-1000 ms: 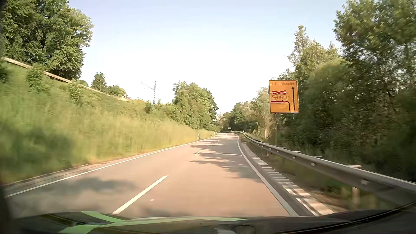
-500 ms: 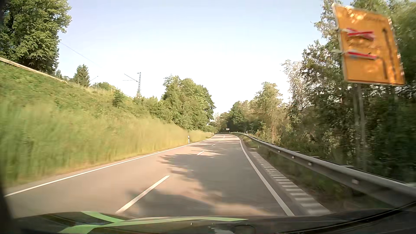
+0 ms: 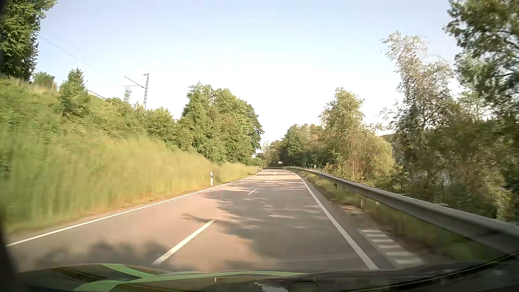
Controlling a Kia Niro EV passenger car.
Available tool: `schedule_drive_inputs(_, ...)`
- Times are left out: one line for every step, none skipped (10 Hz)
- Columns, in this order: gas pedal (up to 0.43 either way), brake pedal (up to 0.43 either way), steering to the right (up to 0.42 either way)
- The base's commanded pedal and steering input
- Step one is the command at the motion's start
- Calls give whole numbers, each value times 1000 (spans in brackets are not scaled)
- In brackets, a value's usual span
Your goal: Follow the waypoints while adhering to traffic rules and regulations
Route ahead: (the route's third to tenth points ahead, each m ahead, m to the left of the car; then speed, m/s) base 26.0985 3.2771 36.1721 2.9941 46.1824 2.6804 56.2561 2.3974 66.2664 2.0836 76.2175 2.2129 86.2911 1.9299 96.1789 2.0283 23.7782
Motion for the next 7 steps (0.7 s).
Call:
schedule_drive_inputs(169,0,7)
schedule_drive_inputs(169,0,7)
schedule_drive_inputs(169,0,6)
schedule_drive_inputs(169,0,5)
schedule_drive_inputs(169,0,5)
schedule_drive_inputs(169,0,5)
schedule_drive_inputs(169,0,5)
